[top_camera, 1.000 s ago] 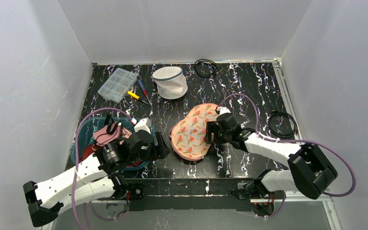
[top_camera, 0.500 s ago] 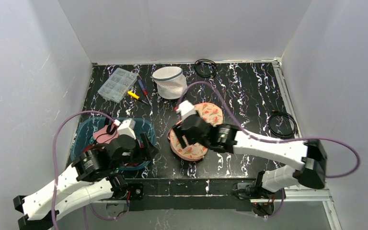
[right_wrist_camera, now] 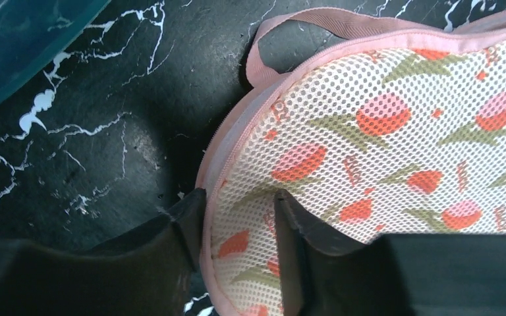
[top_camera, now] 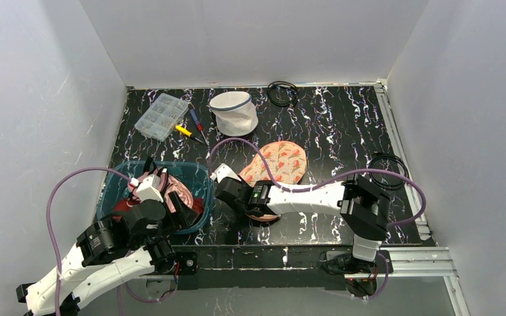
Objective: Unzip the laundry bag and remove the bra
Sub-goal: Open the laundry bag at the center of the board.
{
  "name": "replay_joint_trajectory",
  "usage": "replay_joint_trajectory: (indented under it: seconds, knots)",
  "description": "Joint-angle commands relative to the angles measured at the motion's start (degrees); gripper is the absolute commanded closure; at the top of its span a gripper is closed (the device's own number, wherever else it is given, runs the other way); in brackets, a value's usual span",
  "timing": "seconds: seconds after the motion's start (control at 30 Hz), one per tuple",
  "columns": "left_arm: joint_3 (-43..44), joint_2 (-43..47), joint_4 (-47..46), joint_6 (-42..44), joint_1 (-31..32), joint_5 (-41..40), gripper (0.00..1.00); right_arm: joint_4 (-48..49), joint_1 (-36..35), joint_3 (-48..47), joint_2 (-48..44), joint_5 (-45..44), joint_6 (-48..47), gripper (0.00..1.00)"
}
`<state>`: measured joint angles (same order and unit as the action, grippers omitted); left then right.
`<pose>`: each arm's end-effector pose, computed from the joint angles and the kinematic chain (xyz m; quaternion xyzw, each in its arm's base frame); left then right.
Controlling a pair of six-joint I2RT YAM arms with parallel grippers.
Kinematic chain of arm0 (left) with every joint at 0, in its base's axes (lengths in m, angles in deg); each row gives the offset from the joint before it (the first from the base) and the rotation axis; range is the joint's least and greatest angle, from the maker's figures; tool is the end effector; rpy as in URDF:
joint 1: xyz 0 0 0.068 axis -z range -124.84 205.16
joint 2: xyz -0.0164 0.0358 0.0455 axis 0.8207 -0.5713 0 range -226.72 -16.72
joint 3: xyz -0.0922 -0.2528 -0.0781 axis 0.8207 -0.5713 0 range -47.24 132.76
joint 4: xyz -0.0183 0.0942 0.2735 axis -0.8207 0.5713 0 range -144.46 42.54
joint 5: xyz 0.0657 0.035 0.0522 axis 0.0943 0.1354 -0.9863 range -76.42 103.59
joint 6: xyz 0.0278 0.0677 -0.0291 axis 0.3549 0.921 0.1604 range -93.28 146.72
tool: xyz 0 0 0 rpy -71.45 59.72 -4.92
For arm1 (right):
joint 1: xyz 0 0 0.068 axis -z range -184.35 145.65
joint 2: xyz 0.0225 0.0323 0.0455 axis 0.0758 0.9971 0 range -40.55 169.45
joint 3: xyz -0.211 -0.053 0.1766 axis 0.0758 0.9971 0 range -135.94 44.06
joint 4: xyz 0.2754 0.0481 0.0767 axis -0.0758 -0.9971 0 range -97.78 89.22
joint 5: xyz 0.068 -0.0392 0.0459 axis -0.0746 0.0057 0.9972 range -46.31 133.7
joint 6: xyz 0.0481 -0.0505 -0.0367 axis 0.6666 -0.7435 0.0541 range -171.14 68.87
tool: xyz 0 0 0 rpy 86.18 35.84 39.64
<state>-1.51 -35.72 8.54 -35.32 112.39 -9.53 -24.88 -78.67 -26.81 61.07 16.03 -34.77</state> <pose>0.0720 -0.0627 0.2988 -0.1271 0.8694 -0.2917 0.3780 0.1435 0.3949 0.1809 -0.3853 0.8448 0.0483 0.3682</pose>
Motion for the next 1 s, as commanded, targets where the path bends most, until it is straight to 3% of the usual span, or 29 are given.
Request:
replay_joint_trajectory:
  seconds: [0.0, 0.2, 0.43, 0.73, 0.77, 0.83, 0.87, 0.97]
  knots:
    - [0.6, 0.6, 3.4, -2.0, 0.3, -2.3, 0.31, 2.0, -0.3, -2.3, 0.3, -4.0, 1.8, 0.61]
    - [-0.4, 0.0, 1.9, -2.1, 0.4, -2.3, 0.31, 4.8, -0.9, 3.6, -9.8, -8.1, 4.8, 0.99]
    - [-0.8, -8.0, -5.6, 1.7, 0.3, -0.2, 0.31, 2.5, -0.8, 18.2, -32.0, -17.4, 15.7, 0.99]
    - [-1.1, -19.6, -15.2, 4.2, 0.3, 1.3, 0.31, -11.2, -0.8, 38.8, -69.2, -27.8, 44.9, 0.99]
    - [-1.2, -20.4, -15.9, 4.1, 0.3, 1.5, 0.31, -13.5, -0.9, 40.2, -72.3, -28.3, 47.8, 0.97]
    - [-1.4, -21.6, -16.9, 4.2, 0.3, 1.9, 0.32, -17.2, -0.9, 41.9, -78.0, -29.5, 53.8, 0.62]
    - [-1.5, -22.1, -17.4, 4.1, 0.3, 2.0, 0.31, -18.9, -0.8, 42.1, -79.4, -30.1, 55.3, 0.49]
    - [-1.5, -23.1, -17.5, 4.3, 0.3, 2.1, 0.32, -25.0, -0.9, 40.2, -79.5, -32.3, 58.2, 0.31]
